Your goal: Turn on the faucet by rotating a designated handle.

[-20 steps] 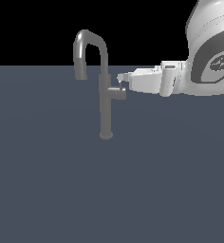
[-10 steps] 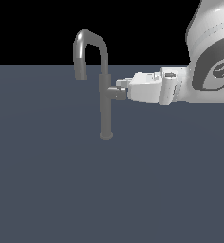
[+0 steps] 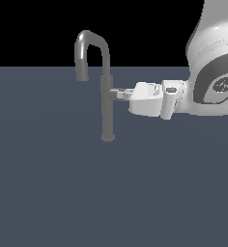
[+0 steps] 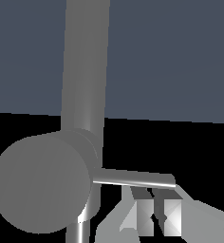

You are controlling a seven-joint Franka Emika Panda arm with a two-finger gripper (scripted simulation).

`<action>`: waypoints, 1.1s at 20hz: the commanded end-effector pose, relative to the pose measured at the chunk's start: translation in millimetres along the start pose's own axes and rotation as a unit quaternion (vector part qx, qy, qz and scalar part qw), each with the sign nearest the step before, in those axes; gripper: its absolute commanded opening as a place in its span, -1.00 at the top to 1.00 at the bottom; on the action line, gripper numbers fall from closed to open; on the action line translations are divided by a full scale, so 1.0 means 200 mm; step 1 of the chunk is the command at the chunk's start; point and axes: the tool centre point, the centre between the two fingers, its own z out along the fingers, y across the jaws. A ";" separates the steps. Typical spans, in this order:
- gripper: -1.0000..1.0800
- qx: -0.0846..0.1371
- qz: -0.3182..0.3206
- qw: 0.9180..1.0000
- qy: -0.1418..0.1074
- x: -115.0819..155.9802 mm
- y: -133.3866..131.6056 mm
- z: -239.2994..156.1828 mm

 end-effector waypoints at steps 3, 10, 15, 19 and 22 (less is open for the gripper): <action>1.00 0.000 0.000 1.000 -0.001 0.04 0.00 0.00; 1.00 0.000 0.015 1.000 0.003 0.22 -0.01 0.00; 1.00 -0.004 -0.008 1.000 -0.006 0.12 -0.06 0.00; 1.00 -0.003 0.001 1.000 -0.003 0.20 -0.09 0.00; 1.00 -0.002 0.008 1.000 0.000 0.27 -0.11 0.00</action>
